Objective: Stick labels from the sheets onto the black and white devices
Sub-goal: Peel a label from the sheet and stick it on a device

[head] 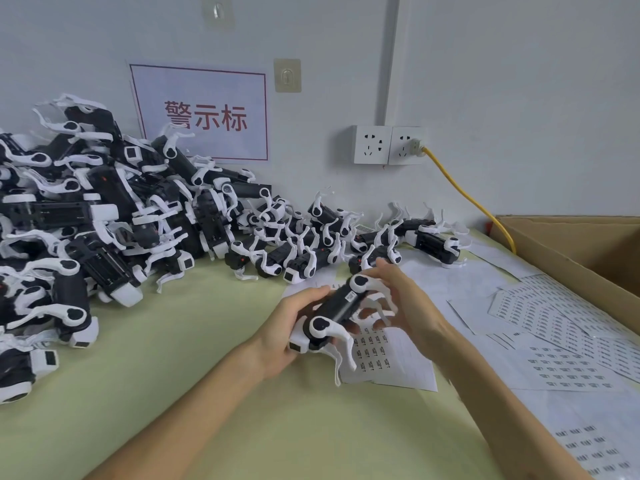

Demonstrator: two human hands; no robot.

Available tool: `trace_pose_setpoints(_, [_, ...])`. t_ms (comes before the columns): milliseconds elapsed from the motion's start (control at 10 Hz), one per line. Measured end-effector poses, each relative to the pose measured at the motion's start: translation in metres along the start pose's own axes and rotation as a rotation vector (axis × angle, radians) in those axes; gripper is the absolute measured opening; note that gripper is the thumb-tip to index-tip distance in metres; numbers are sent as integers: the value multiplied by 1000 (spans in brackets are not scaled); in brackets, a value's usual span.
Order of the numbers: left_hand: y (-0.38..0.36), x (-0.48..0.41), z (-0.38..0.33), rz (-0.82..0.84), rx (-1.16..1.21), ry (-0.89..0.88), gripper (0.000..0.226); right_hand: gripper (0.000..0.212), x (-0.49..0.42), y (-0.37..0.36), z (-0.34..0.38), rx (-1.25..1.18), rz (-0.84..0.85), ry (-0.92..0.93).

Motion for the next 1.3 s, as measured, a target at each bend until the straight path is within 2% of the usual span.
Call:
trace_pose_setpoints(100, [1,1,-5,-5,-51,41,61,64,5,-3,0,39,202,23])
trace_pose_setpoints(300, [15,-4,-7,-134,131,-8,53,60,2,-1,-1,-7,214,-26])
trace_pose_setpoints(400, [16,-4,-9,-117,300,-57,54,60,3,-2,-2,-66,227,-69])
trace_pose_setpoints(500, [17,-6,-9,-183,325,-119,58,66,3,-3,-2,-131,317,-100])
trace_pose_setpoints(600, [18,-7,-7,-279,389,-103,52,58,2,-2,-3,-155,314,-119])
trace_pose_setpoints(700, [20,-9,-4,-335,341,-91,51,50,-4,9,0,-257,224,-154])
trace_pose_setpoints(800, [23,-10,-3,-387,323,-107,47,69,-1,30,16,-681,217,-45])
trace_pose_setpoints(900, [26,-10,-5,-411,324,-112,46,72,7,68,32,-1562,329,224])
trace_pose_setpoints(1000, [28,-14,-2,-437,270,-129,40,77,9,110,30,-1443,-132,484])
trace_pose_setpoints(1100, [32,-20,0,-492,57,-160,22,51,4,104,19,-1076,-440,302])
trace_pose_setpoints(1200, [38,-24,3,-512,-173,-216,19,34,-6,82,14,-687,-525,123])
trace_pose_setpoints(1300, [40,-26,8,-508,-495,-254,45,23,-6,53,12,-220,-443,127])
Point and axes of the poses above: each hand's wrist, its own x-axis away from the middle knuckle, its own y-axis out of the back of the hand, z = x × y, the point moved 1 cm from there along -x, towards the middle knuckle, and after that the axes turned 7 degrees about -x, right-handed, at the moved point
